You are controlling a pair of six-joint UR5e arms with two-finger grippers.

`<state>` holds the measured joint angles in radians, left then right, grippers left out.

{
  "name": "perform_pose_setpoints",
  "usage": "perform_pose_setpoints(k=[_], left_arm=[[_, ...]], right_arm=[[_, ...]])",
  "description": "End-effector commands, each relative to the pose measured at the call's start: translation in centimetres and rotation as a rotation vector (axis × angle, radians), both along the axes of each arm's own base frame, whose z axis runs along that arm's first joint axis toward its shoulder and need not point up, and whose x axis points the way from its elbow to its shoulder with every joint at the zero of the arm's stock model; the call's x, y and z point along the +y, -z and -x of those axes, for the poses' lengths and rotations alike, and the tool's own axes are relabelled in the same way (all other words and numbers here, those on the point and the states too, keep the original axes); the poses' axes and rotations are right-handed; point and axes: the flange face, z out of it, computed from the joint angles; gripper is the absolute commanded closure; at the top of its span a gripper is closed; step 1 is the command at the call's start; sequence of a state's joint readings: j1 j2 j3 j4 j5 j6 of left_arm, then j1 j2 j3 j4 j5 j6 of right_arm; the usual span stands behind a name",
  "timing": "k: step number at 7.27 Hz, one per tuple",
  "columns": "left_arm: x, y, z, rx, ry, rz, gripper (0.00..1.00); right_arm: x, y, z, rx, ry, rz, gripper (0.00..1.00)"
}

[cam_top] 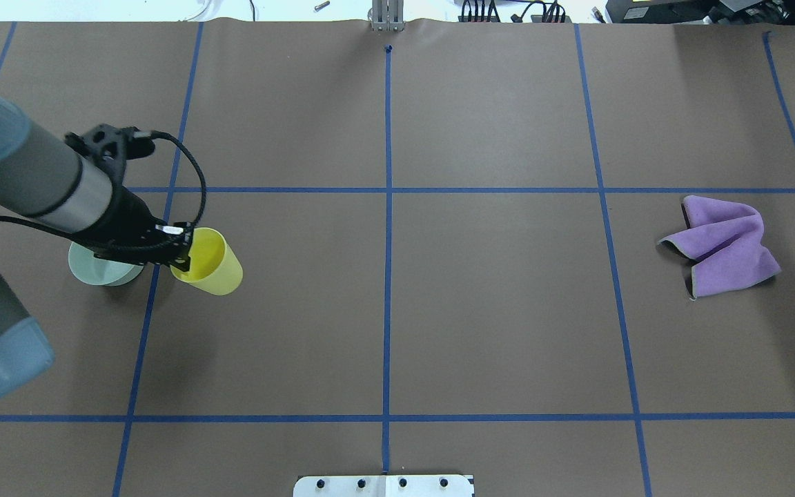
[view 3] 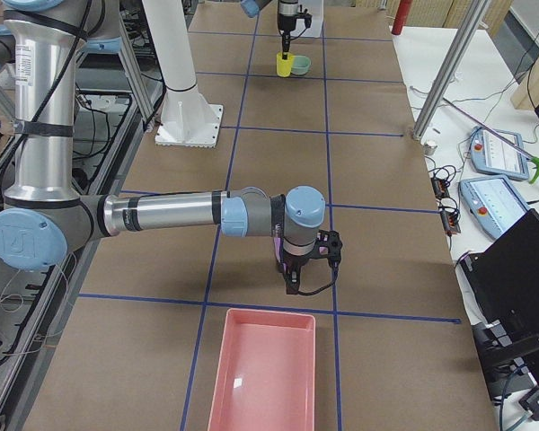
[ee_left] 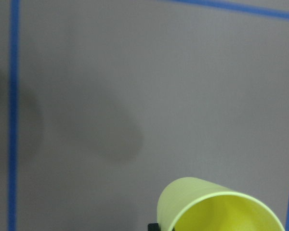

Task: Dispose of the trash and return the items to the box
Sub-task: 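Lift the yellow cup with the left gripper and drop it into the clear bin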

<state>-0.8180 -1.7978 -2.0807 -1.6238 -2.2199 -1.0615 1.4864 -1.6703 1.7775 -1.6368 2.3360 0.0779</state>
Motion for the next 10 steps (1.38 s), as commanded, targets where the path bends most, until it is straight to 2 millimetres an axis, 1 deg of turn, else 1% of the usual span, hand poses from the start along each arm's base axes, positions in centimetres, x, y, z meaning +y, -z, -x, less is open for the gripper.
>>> perform_pose_setpoints(k=[1, 2, 3, 4, 5, 6, 7, 8, 10], left_arm=[[-3.3, -10.6, 13.8, -0.124, -0.045, -0.167, 1.00], [-5.4, -17.1, 21.4, -0.131, -0.102, -0.199, 1.00], [-7.4, -25.2, 29.7, -0.122, -0.092, -0.177, 1.00], [-8.5, -30.3, 33.3, -0.138, -0.082, -0.145, 1.00], [-9.2, -34.4, 35.8, -0.172, -0.074, -0.128, 1.00], [-11.3, -37.1, 36.3, -0.172, -0.089, -0.098, 1.00], [-10.7, -39.8, 36.4, -0.172, -0.117, -0.106, 1.00], [-10.3, -41.2, 36.4, -0.172, -0.115, -0.112, 1.00], [-8.4, -45.2, 36.3, -0.168, -0.121, -0.098, 1.00]], right_arm=[[-0.1, 0.0, 0.1, 0.000, 0.004, -0.001, 0.00], [-0.1, 0.1, 0.4, 0.000, 0.009, -0.003, 0.00], [-0.1, 0.3, 0.4, -0.004, 0.010, -0.005, 0.00], [-0.1, 0.4, 0.5, -0.008, 0.012, -0.006, 0.00], [-0.1, 0.5, 0.6, -0.018, 0.011, -0.008, 0.00], [-0.1, 0.7, 0.7, -0.018, 0.014, -0.010, 0.00], [-0.1, 0.7, 0.7, -0.018, 0.014, -0.010, 0.00], [-0.1, 0.7, 0.8, -0.018, 0.014, -0.011, 0.00], [-0.1, 0.7, 0.9, -0.018, 0.019, -0.012, 0.00]])
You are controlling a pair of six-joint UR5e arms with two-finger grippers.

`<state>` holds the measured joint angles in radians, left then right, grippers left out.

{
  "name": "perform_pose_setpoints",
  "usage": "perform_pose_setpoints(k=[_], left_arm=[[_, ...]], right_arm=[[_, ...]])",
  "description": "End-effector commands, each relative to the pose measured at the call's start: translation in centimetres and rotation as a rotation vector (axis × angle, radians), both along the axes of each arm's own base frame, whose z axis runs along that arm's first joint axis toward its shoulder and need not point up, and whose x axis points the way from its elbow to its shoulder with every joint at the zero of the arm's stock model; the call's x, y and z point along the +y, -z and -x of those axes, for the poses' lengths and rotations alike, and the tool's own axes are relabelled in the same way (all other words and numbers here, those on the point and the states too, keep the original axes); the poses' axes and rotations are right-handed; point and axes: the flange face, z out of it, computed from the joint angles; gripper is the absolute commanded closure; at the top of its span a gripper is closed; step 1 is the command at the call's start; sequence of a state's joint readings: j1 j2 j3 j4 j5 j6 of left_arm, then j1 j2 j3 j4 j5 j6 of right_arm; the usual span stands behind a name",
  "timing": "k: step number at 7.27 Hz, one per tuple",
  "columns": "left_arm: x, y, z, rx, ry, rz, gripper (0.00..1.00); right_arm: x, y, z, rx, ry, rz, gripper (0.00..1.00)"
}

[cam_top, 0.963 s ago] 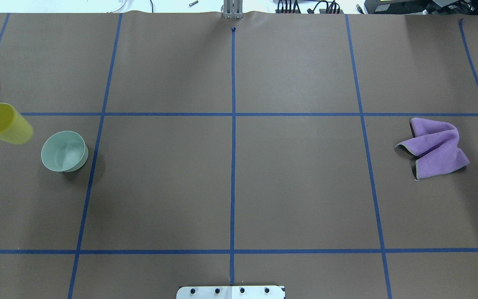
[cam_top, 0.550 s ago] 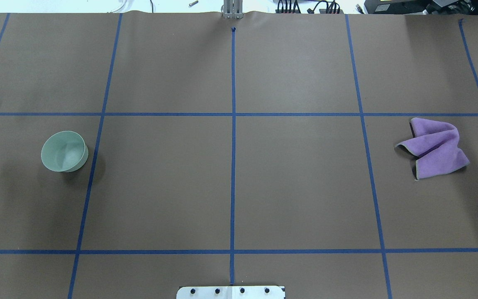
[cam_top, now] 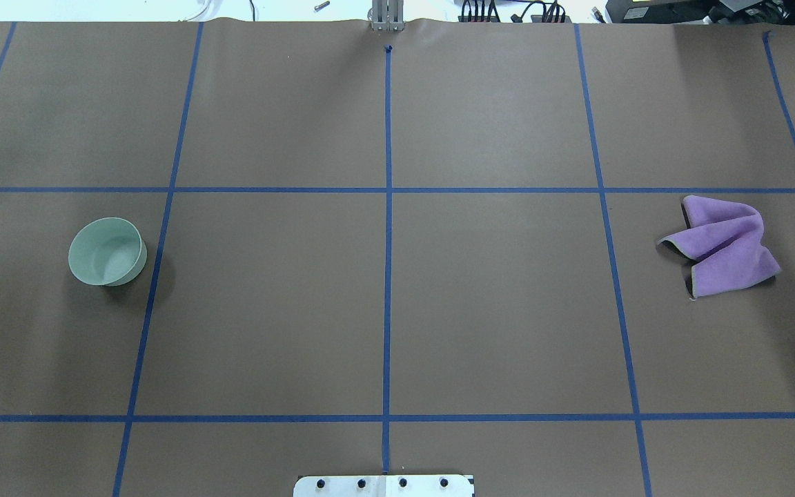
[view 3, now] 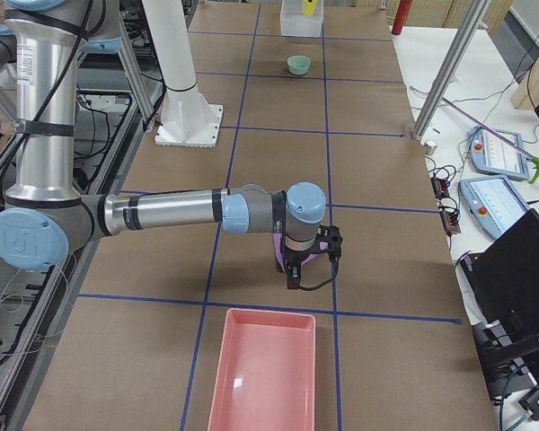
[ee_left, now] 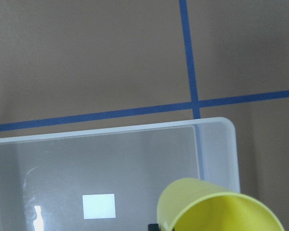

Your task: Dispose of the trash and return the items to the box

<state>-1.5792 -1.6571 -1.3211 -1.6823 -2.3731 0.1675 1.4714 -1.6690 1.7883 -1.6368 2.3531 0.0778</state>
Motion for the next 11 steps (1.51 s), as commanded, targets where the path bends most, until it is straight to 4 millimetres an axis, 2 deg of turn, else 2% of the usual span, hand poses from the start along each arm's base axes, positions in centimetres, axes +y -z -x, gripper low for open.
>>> perform_pose_setpoints(k=[1, 4, 5, 6, 7, 8, 9, 10, 11], left_arm=[[1.3, -4.4, -0.1, 0.003, 0.005, 0.006, 1.00], [1.8, -5.3, -0.1, 0.006, 0.034, 0.043, 1.00], [2.0, -5.9, -0.2, 0.005, 0.050, 0.053, 1.00], [2.5, -8.2, -0.3, 0.007, 0.094, 0.052, 1.00], [2.3, -8.2, -0.4, 0.011, 0.131, 0.045, 1.00], [2.3, -8.2, -0.4, 0.011, 0.130, 0.042, 0.60], [2.3, -8.2, -0.4, 0.011, 0.128, 0.040, 0.24], [2.0, -7.4, -0.7, 0.054, 0.126, 0.033, 0.21], [0.7, -4.8, -1.3, 0.151, 0.121, 0.016, 0.21]], right_arm=[[0.0, 0.0, 0.1, 0.000, 0.003, -0.003, 0.00], [0.0, 0.0, 0.2, -0.002, 0.003, 0.000, 0.00], [0.0, 0.0, 0.2, -0.002, 0.004, -0.001, 0.00], [0.0, 0.0, 0.2, -0.002, 0.005, 0.000, 0.00], [0.0, 0.0, 0.2, 0.000, 0.006, -0.001, 0.00], [0.0, 0.0, 0.2, 0.000, 0.005, 0.000, 0.00], [0.0, 0.0, 0.2, -0.002, 0.005, 0.000, 0.00], [0.0, 0.0, 0.2, -0.002, 0.005, 0.000, 0.00], [0.1, -0.1, 0.2, 0.000, 0.005, 0.002, 0.00]])
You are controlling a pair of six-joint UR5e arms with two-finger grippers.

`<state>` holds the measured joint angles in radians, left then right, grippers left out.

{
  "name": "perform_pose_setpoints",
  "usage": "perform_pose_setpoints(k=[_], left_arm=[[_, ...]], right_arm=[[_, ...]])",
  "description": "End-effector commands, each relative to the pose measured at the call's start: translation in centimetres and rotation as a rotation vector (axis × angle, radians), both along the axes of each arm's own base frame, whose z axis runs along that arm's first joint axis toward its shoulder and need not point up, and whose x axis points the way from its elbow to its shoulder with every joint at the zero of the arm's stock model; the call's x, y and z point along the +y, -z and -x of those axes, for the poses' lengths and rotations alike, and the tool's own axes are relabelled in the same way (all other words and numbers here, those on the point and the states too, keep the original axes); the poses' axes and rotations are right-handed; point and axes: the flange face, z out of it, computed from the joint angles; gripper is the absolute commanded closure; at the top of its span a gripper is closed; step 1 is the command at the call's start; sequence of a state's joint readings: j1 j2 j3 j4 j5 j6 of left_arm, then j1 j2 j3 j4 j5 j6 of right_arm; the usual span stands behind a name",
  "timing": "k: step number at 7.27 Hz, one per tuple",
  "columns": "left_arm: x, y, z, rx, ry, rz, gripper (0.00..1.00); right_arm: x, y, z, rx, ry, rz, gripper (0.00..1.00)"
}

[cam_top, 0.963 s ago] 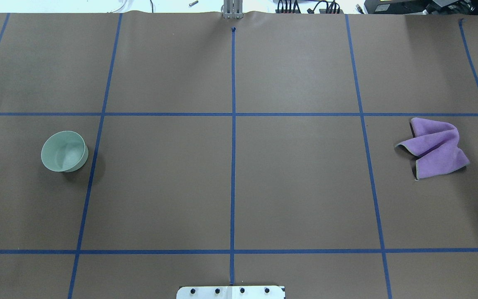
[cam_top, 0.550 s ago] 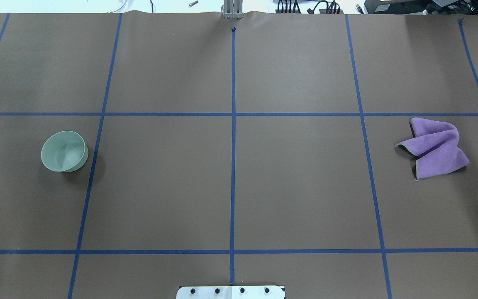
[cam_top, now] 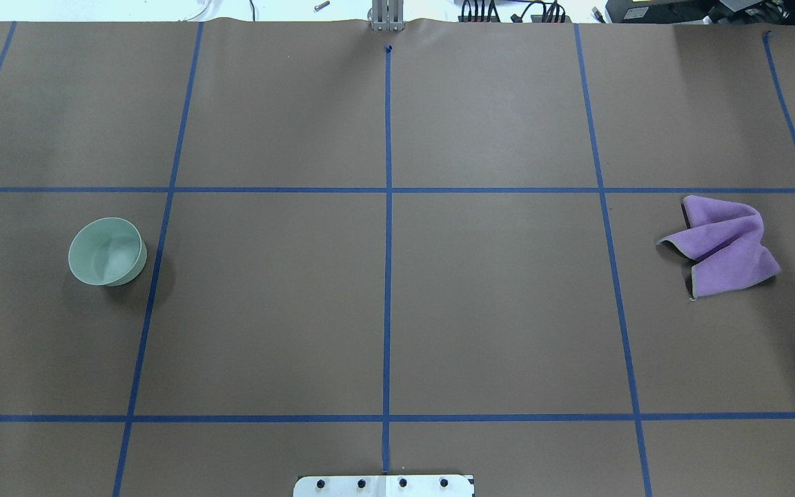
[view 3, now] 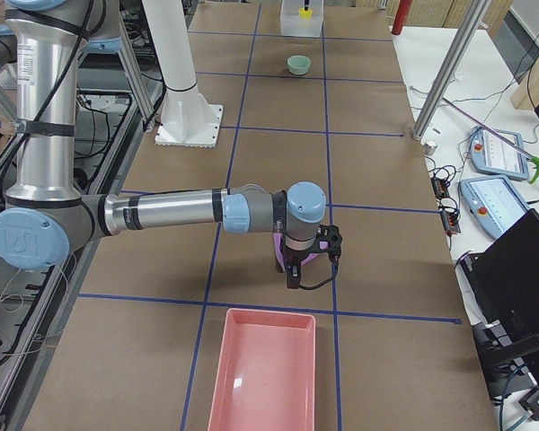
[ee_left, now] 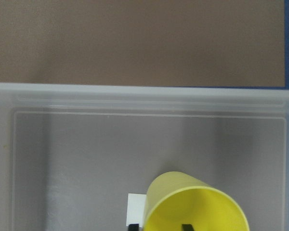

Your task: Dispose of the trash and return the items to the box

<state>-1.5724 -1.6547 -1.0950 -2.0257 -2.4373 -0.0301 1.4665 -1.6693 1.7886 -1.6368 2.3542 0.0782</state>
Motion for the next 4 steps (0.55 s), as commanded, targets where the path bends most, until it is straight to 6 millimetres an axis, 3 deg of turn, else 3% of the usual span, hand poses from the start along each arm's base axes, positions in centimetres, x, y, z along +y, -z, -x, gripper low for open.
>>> perform_pose_setpoints(k=[1, 2, 3, 4], left_arm=[[-2.5, 6.8, -0.7, 0.093, 0.022, -0.009, 0.21], [-4.0, 12.6, -1.2, 0.095, 0.055, 0.020, 0.21], [-4.3, 16.7, -5.2, 0.099, 0.056, 0.046, 0.21], [-4.0, 20.2, -10.8, 0.079, 0.051, 0.086, 0.21]], right_arm=[[0.0, 0.0, 0.0, 0.001, 0.000, 0.000, 0.00], [0.0, 0.0, 0.0, 0.000, 0.000, 0.000, 0.00], [0.0, 0.0, 0.3, -0.001, 0.006, 0.000, 0.00], [-0.3, 0.3, 1.3, 0.000, 0.030, -0.009, 0.00]])
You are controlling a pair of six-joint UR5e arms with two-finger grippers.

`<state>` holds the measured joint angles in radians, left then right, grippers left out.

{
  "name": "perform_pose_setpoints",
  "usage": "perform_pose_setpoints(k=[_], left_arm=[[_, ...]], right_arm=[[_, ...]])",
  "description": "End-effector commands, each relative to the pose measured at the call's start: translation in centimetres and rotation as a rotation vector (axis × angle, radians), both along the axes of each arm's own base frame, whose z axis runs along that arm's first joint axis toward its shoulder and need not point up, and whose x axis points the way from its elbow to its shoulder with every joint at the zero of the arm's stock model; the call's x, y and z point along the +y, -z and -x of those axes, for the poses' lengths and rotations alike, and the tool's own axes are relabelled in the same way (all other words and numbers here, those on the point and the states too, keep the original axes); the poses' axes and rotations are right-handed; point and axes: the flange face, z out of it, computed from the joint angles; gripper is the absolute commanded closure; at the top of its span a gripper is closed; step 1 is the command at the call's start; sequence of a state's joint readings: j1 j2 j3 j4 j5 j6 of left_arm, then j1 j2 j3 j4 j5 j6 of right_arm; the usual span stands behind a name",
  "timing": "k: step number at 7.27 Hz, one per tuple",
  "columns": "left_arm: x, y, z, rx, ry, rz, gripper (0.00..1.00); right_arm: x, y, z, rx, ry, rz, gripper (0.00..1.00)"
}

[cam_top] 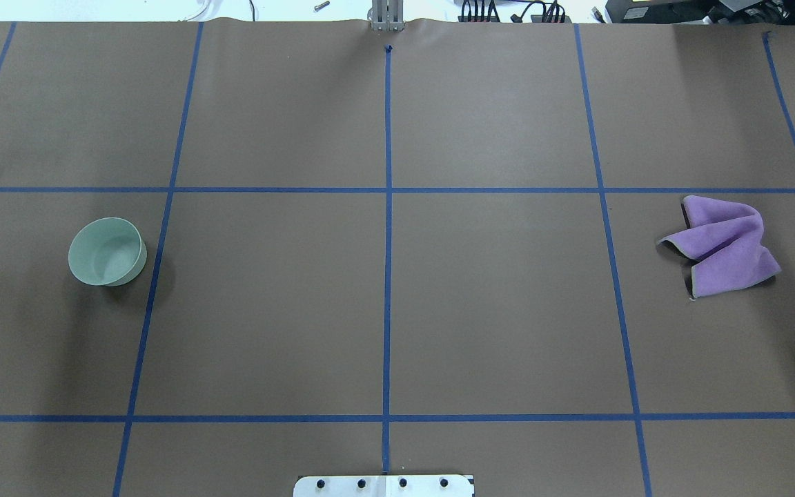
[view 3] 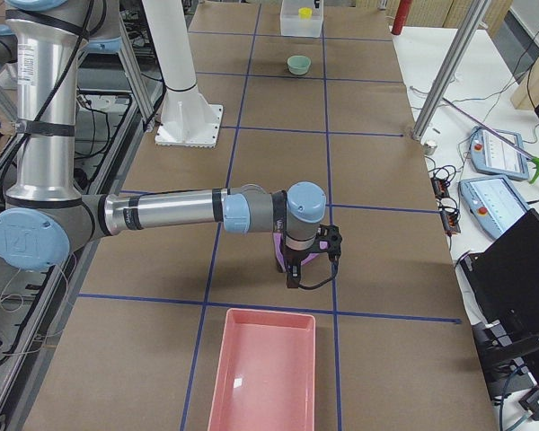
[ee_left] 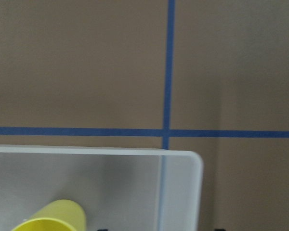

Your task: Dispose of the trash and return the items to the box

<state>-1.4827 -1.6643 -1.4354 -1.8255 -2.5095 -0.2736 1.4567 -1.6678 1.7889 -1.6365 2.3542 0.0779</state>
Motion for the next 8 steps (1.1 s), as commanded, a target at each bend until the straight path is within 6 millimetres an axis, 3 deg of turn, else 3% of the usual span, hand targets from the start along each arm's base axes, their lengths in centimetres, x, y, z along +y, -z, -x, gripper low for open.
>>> perform_pose_setpoints(k=[1, 2, 4, 6, 8], left_arm=[[1.0, 8.3, -10.3, -0.004, -0.031, 0.045, 0.22], [2.0, 10.0, -14.6, 0.006, -0.058, 0.051, 0.22], [5.6, 11.0, -24.2, 0.006, -0.019, 0.020, 0.26], [7.1, 10.9, -27.8, -0.032, -0.028, 0.023, 0.26], [7.6, 10.1, -28.8, -0.049, -0.039, 0.026, 0.30]], right_arm=[[-0.6, 0.7, 1.5, -0.001, 0.027, -0.012, 0.00], [-1.4, 1.5, 2.6, -0.003, 0.046, -0.026, 0.00], [-2.4, 2.6, 4.7, -0.005, 0.051, -0.016, 0.00], [-2.4, 2.7, 5.1, -0.003, 0.056, -0.013, 0.00], [-2.4, 2.5, 5.3, -0.003, 0.060, -0.010, 0.00]])
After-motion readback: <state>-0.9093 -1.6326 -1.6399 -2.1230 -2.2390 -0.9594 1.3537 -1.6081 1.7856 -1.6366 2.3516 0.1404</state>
